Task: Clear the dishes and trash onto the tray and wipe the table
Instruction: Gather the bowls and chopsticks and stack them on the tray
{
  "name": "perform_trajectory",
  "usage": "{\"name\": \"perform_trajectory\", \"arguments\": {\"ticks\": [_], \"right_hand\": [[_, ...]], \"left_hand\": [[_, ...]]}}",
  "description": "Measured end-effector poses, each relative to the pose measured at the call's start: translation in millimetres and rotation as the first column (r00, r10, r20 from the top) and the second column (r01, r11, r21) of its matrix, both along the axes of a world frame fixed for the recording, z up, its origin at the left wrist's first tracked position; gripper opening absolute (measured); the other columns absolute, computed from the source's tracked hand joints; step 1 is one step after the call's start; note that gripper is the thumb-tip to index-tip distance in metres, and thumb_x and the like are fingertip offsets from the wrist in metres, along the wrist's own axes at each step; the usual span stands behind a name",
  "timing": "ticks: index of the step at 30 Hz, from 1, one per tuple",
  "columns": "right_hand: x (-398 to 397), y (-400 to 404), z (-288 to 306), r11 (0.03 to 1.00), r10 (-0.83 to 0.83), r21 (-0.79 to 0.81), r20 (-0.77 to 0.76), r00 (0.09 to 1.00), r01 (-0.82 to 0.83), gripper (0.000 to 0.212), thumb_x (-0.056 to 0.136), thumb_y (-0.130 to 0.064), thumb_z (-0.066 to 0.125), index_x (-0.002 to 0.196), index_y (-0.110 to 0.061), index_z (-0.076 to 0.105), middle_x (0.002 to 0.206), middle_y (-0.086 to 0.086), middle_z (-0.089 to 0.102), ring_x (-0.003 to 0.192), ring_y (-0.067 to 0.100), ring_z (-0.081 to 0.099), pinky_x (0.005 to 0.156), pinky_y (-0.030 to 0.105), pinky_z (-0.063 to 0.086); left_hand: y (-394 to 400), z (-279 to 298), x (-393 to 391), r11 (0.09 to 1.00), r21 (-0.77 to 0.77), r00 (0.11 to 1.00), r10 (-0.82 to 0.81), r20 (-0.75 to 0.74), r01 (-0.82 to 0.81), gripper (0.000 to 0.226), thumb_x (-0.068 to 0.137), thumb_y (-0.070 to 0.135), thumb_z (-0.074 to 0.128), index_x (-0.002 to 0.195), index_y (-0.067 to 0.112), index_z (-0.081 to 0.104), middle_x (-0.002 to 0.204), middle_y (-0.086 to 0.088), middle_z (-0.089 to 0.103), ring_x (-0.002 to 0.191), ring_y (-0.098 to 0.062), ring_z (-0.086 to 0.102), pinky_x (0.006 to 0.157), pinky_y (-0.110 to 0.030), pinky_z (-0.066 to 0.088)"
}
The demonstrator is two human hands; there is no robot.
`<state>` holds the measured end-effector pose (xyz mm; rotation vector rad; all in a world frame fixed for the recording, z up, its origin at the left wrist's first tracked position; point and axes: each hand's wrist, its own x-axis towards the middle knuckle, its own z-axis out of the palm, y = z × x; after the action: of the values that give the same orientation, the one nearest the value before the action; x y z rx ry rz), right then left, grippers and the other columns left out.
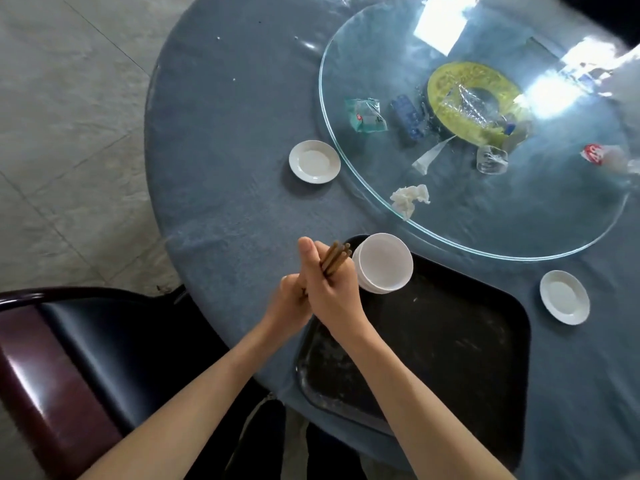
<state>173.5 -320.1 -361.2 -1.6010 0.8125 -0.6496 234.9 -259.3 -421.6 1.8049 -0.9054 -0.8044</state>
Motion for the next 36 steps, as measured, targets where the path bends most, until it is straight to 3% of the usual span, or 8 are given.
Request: {"name": "perform_trajectory", "arguments": {"ticks": [3, 6, 14, 18, 22, 26, 31, 36], "right_hand": [[-25.5, -13.7, 27.0, 0.994, -0.082, 0.073, 0.081, 0.993, 0.076, 0.053, 0.104, -0.037, 0.049, 0.06, -0.014, 0.033, 0.053, -0.001, 0.031, 0.051, 0.015, 0.029, 0.05, 0.036, 0.027], [-68.1, -37.8, 38.8, 0.939, -0.237, 0.286, 0.142, 0.961, 0.189, 0.053, 0.105, -0.034, 0.052, 0.057, -0.02, 0.034, 0.05, -0.003, 0.031, 0.045, 0.014, 0.027, 0.05, 0.03, 0.033], [-166.5, -74.9, -46.1, 0.617, -0.552, 0.558, -0.196, 0.811, 0.555, 0.027, 0.101, -0.034, 0.065, 0.08, -0.02, 0.055, 0.058, -0.006, 0.049, 0.053, 0.01, 0.049, 0.07, 0.031, 0.053], [-181.0, -61.5, -101.4, 0.764, -0.239, 0.416, -0.528, 0.815, 0.493, 0.024, 0.1, -0.037, 0.064, 0.115, -0.019, 0.06, 0.102, -0.004, 0.066, 0.092, 0.009, 0.066, 0.067, 0.022, 0.048], [-179.2, -49.5, -119.1, 0.887, -0.134, 0.267, -0.632, 0.763, 0.377, 0.028, 0.102, -0.044, 0.057, 0.111, -0.017, 0.058, 0.109, 0.005, 0.064, 0.095, 0.019, 0.064, 0.075, 0.031, 0.052], [-178.2, -46.3, -126.2, 0.941, -0.117, 0.159, -0.675, 0.729, 0.299, 0.045, 0.105, -0.041, 0.051, 0.143, -0.017, 0.046, 0.122, 0.013, 0.053, 0.097, 0.024, 0.059, 0.089, 0.037, 0.05], [-186.7, -40.1, -132.9, 0.966, -0.098, 0.112, -0.68, 0.727, 0.234, 0.069, 0.104, -0.041, 0.055, 0.162, -0.024, 0.022, 0.124, 0.007, 0.047, 0.096, 0.018, 0.056, 0.084, 0.029, 0.043], [-195.2, -37.2, -137.5, 0.963, -0.138, 0.088, -0.657, 0.741, 0.256, 0.074, 0.101, -0.042, 0.061, 0.163, -0.023, 0.024, 0.117, -0.003, 0.047, 0.093, 0.01, 0.057, 0.082, 0.025, 0.044]], "left_hand": [[-1.4, 16.2, -18.4, 0.971, -0.176, 0.986, -0.165, -0.022, 0.159, 0.022, 0.094, 0.024, 0.057, 0.103, 0.004, 0.063, 0.078, 0.018, 0.064, 0.073, 0.005, 0.062, 0.065, -0.021, 0.049], [0.8, 19.8, -50.0, 0.917, -0.212, 0.929, -0.361, -0.076, 0.339, 0.025, 0.104, 0.04, 0.049, 0.116, 0.018, 0.053, 0.085, 0.011, 0.058, 0.071, -0.011, 0.059, 0.063, -0.031, 0.05], [-11.6, -24.3, -153.0, 0.856, 0.153, 0.869, -0.477, -0.133, 0.493, 0.018, 0.108, 0.027, 0.034, 0.098, 0.014, 0.042, 0.068, 0.005, 0.045, 0.05, -0.009, 0.038, 0.051, -0.039, 0.035], [-22.8, -46.7, -169.8, 0.843, 0.402, 0.934, -0.337, -0.123, 0.357, 0.025, 0.108, 0.029, 0.033, 0.114, 0.009, 0.047, 0.097, -0.011, 0.065, 0.083, -0.024, 0.065, 0.076, -0.049, 0.054], [-32.7, -57.7, -176.1, 0.787, 0.559, 0.954, -0.3, -0.024, 0.262, 0.037, 0.102, 0.025, 0.047, 0.135, 0.008, 0.044, 0.122, -0.013, 0.062, 0.113, -0.028, 0.063, 0.097, -0.043, 0.053], [-33.8, -63.1, -180.8, 0.723, 0.663, 0.912, -0.381, 0.149, 0.194, 0.047, 0.097, 0.027, 0.058, 0.139, 0.013, 0.044, 0.137, -0.013, 0.048, 0.127, -0.028, 0.05, 0.104, -0.041, 0.047], [-28.1, -64.4, -184.1, 0.716, 0.691, 0.8, -0.472, 0.371, 0.102, 0.049, 0.092, 0.033, 0.064, 0.133, 0.013, 0.046, 0.131, -0.011, 0.052, 0.118, -0.025, 0.056, 0.092, -0.034, 0.053], [-22.9, -69.3, -178.2, 0.847, 0.521, 0.858, -0.343, 0.382, 0.107, 0.043, 0.095, 0.029, 0.062, 0.131, 0.012, 0.048, 0.123, -0.008, 0.059, 0.101, -0.021, 0.068, 0.08, -0.029, 0.057]]}}
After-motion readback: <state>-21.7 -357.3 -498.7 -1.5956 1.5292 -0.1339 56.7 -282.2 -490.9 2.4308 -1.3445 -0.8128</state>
